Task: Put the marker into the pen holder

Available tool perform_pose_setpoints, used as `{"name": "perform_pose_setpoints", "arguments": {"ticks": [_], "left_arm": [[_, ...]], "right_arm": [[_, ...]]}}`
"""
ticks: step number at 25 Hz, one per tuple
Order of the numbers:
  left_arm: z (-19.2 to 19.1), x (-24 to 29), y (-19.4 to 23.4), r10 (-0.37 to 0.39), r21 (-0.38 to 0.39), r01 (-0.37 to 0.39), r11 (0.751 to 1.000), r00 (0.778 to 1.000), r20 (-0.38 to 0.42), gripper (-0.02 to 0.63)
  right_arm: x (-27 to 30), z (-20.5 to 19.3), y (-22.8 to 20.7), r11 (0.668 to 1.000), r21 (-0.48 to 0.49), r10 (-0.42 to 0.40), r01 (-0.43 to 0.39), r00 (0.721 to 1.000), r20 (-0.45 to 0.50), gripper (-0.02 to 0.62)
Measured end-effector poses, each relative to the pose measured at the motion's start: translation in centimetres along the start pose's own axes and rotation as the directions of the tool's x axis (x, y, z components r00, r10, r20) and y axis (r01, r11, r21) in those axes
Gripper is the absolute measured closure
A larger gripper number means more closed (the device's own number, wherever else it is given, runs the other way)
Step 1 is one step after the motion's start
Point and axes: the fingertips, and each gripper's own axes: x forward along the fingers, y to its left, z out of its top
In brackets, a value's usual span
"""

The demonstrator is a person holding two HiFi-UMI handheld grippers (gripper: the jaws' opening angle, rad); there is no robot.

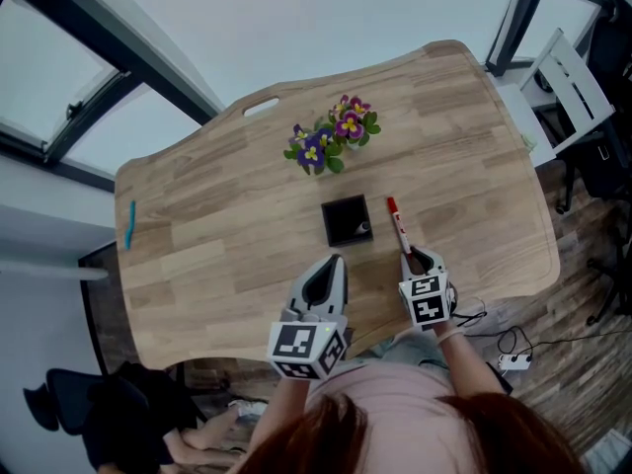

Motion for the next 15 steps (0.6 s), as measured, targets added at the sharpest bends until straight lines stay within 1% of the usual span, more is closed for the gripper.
{"name": "perform_pose_setpoints", "arguments": {"ticks": [7,15], "left_arm": [[0.3,0.1,-0.2,0.011,-0.02,-0.01,1.0,1.0,0.021,0.604],[1.2,0.2,-0.3,0.044,-0.043,-0.041,0.998,0.997,0.059,0.604]], "right_arm": [[-0.6,0.3,-0.4,0.999,0.029,0.029,-0.029,0.999,0.029,0.534],[-2.1,1.3,-1.5,0.999,0.021,0.048,-0.05,0.996,0.074,0.535]]}}
